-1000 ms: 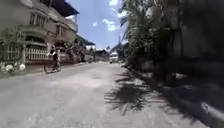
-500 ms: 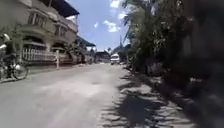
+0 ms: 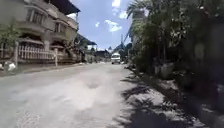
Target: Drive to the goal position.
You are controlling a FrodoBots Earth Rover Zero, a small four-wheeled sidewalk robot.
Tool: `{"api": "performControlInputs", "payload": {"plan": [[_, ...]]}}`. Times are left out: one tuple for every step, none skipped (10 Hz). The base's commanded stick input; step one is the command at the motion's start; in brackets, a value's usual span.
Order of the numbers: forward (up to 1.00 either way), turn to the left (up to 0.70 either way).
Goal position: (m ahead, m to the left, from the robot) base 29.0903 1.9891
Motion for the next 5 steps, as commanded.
{"api": "performControlInputs", "payload": {"plan": [[1.00,0.00],[1.00,0.00],[1.00,0.00],[1.00,0.06],[1.00,0.20]]}}
